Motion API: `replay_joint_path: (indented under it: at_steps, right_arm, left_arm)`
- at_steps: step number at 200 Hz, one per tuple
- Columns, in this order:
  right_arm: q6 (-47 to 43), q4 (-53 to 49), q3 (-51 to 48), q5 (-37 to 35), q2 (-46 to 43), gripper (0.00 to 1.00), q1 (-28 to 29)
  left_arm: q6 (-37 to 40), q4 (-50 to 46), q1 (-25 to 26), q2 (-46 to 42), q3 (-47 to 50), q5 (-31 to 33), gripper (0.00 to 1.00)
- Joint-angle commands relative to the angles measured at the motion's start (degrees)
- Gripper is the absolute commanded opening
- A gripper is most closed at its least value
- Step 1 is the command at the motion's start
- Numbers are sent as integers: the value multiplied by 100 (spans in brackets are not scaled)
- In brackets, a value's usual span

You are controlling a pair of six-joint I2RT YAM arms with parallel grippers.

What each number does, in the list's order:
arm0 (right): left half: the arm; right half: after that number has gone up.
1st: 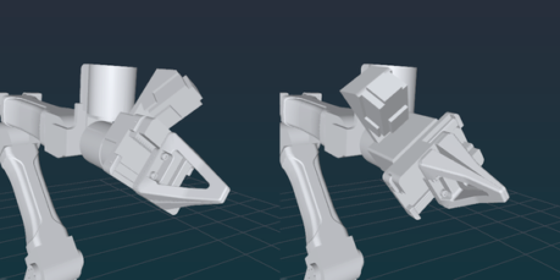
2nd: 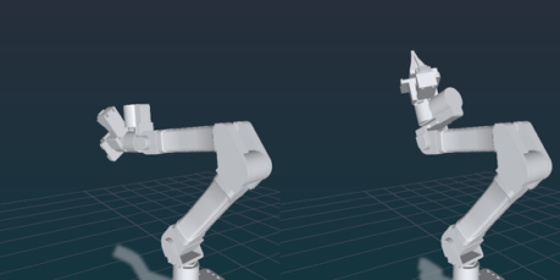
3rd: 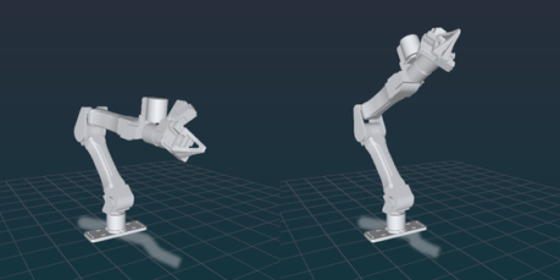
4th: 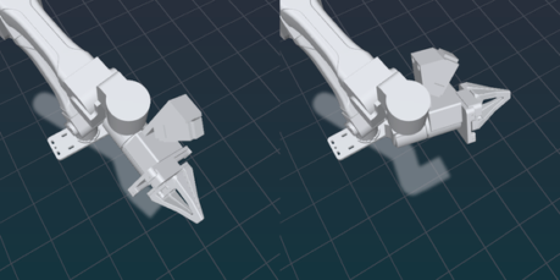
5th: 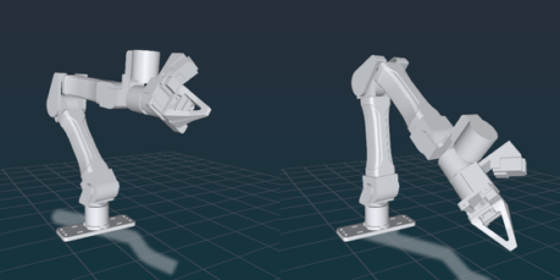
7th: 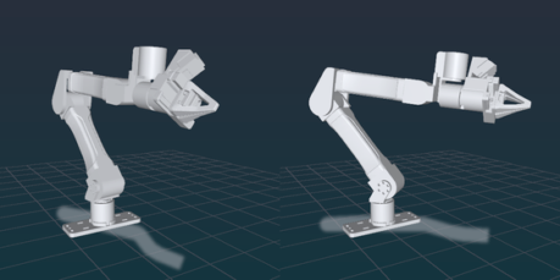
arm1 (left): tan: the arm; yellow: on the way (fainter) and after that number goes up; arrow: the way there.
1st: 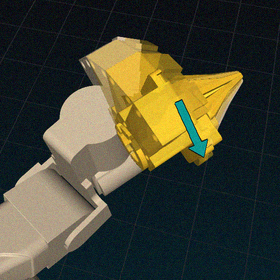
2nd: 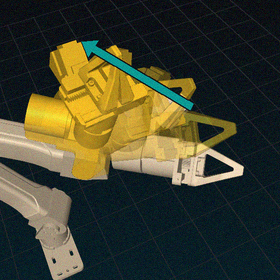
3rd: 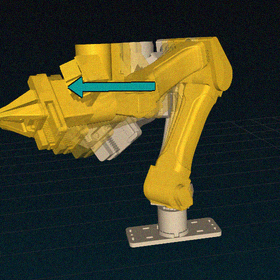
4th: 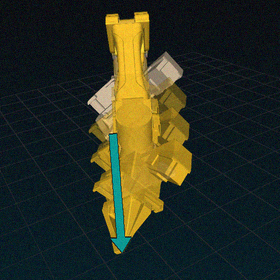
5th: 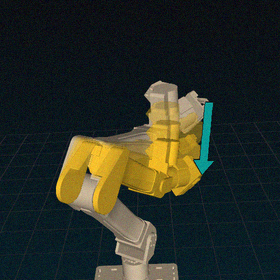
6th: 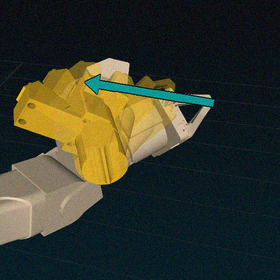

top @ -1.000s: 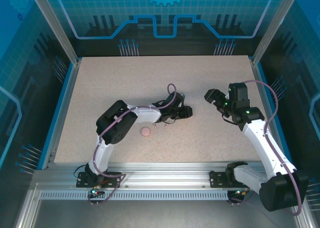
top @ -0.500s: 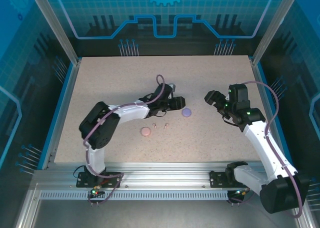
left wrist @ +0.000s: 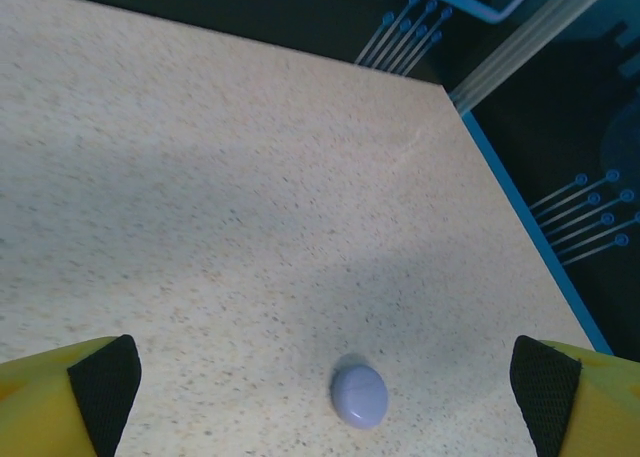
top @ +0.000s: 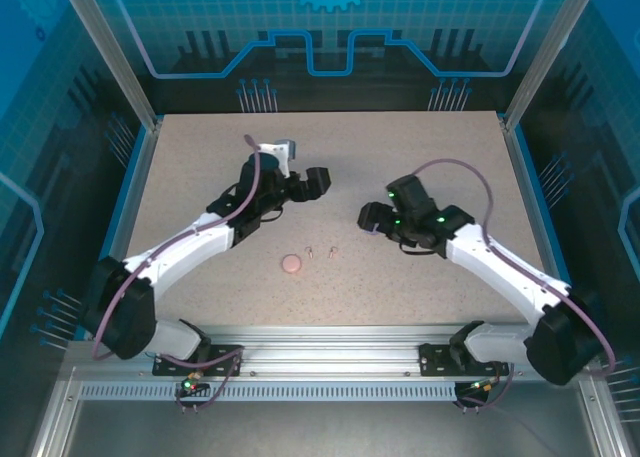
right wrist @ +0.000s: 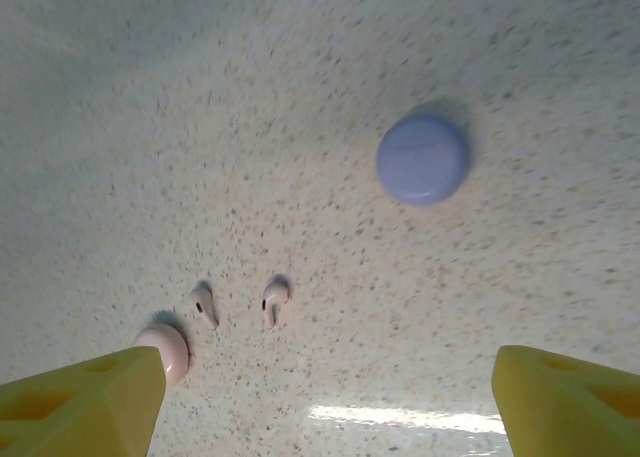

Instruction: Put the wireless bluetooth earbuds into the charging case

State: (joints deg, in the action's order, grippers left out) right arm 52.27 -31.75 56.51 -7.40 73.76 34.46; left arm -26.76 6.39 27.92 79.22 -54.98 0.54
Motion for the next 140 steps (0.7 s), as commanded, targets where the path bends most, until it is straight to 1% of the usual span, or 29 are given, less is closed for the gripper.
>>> replay_joint_path:
  at_steps: [1, 35, 48, 58, 103, 140]
  right_arm:
    - [406, -226, 550, -464, 607, 86, 543]
    - [824, -667, 1547, -587, 1855, 85, 1277]
    - [1013, -917, 1993, -606, 2344, 85, 1485]
    - [1144, -1037, 2307, -605, 2663, 84, 1644]
    - [1755, -1732, 3610, -640, 3965, 82, 2126]
    - [2185, -2388, 4578, -738, 4840, 80, 2388]
  left_arm:
    - [277, 289, -270, -525, 400, 154, 99]
    - [227, 86, -797, -910, 456, 155, 99]
    - [34, 218, -998, -1002, 571, 244, 99]
    - [-147, 292, -1220, -1063, 635, 83, 99]
    - [-275, 392, -1959, -1306, 677, -231, 99]
    - [-372, 280, -2380, -1537, 727, -264, 99]
